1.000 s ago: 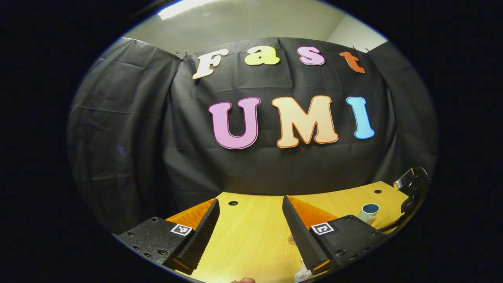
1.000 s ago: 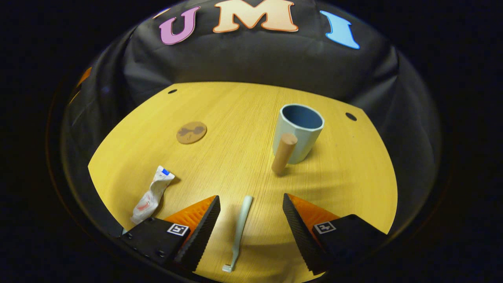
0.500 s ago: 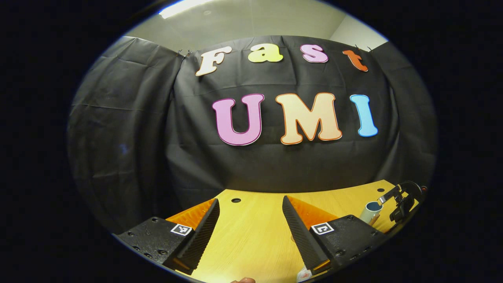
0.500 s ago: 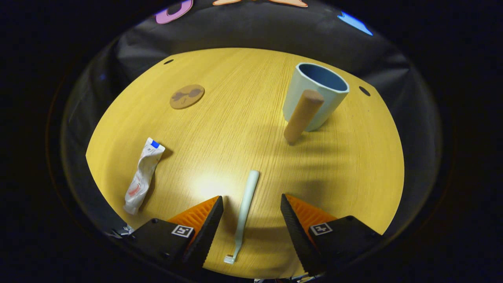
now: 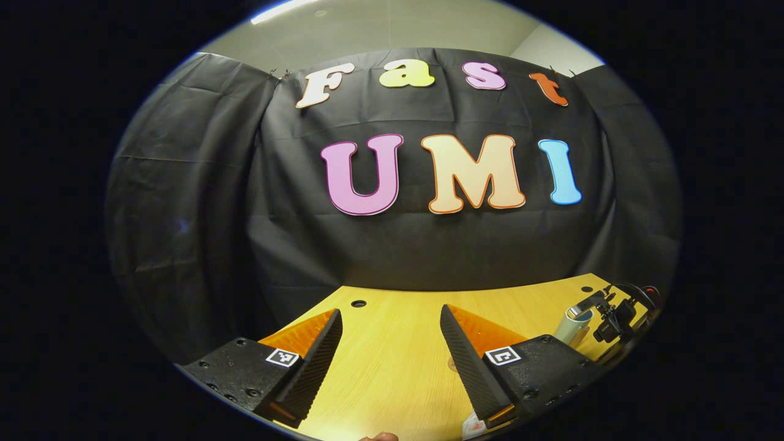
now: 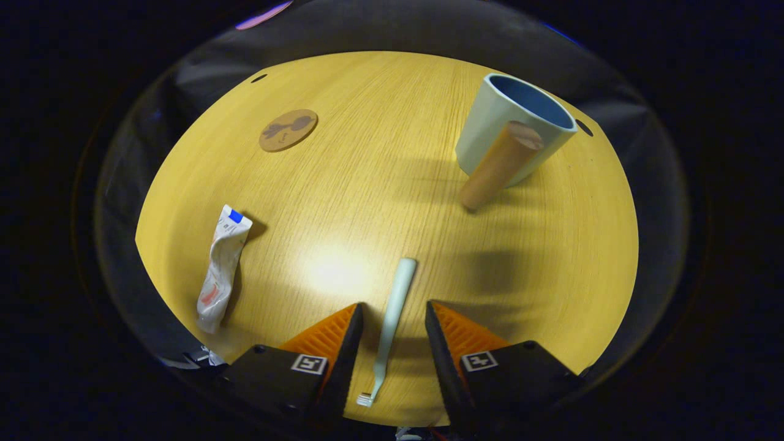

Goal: Put the toothbrush and toothpaste on the desktop into the cup, then pick up the cup and place it on the coaster on the desktop.

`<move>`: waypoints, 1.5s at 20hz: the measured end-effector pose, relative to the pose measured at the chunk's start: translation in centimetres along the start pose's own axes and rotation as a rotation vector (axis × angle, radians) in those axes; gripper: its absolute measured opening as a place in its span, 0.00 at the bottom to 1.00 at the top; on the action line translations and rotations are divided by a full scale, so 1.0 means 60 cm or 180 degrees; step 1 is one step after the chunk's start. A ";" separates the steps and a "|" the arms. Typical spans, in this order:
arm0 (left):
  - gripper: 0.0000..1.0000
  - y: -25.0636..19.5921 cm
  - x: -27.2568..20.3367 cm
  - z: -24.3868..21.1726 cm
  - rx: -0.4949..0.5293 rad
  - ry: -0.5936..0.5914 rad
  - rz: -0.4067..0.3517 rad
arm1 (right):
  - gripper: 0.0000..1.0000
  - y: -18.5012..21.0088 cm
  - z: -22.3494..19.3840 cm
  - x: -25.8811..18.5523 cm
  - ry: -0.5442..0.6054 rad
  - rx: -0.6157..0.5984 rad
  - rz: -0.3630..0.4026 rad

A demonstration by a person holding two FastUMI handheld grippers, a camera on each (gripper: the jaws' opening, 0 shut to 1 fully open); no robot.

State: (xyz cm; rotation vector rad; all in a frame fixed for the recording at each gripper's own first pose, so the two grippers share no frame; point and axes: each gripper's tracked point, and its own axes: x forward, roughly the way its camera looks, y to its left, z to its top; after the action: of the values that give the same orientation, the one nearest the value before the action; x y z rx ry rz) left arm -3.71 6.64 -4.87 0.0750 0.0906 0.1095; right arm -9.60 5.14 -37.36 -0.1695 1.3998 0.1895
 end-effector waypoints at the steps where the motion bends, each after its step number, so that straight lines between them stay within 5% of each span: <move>1: 0.94 -0.006 0.003 -0.002 -0.0002 0.0011 -0.0032 | 0.54 -0.005 0.002 0.001 -0.0007 0.0060 0.0007; 2: 0.94 -0.012 0.006 -0.005 -0.0002 0.0026 -0.0070 | 0.36 -0.011 0.005 0.002 -0.0001 0.0092 -0.0005; 3: 0.94 -0.019 0.008 -0.008 -0.0002 0.0040 -0.0107 | 0.31 -0.014 0.006 0.003 -0.0013 0.0140 0.0016; 4: 0.94 -0.026 0.011 -0.011 -0.0007 0.0057 -0.0143 | 0.12 -0.013 0.004 0.001 0.0010 0.0157 0.0050; 12: 0.94 -0.101 0.022 -0.083 -0.0026 0.0411 -0.0581 | 0.07 -0.012 0.007 0.002 -0.0136 0.0027 0.0001; 21: 0.94 -0.196 -0.007 -0.245 0.0016 0.1302 -0.1162 | 0.07 -0.013 0.007 0.001 -0.0237 0.0004 0.0022; 30: 0.95 -0.232 -0.045 -0.371 0.0204 0.2087 -0.1292 | 0.07 -0.013 0.008 0.001 -0.0346 -0.0008 0.0069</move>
State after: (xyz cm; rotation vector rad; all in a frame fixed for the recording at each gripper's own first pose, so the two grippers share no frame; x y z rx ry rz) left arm -7.01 -5.90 -27.88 0.0810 0.7602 -0.2797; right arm -8.98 4.52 -37.32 -0.1441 1.2938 0.2154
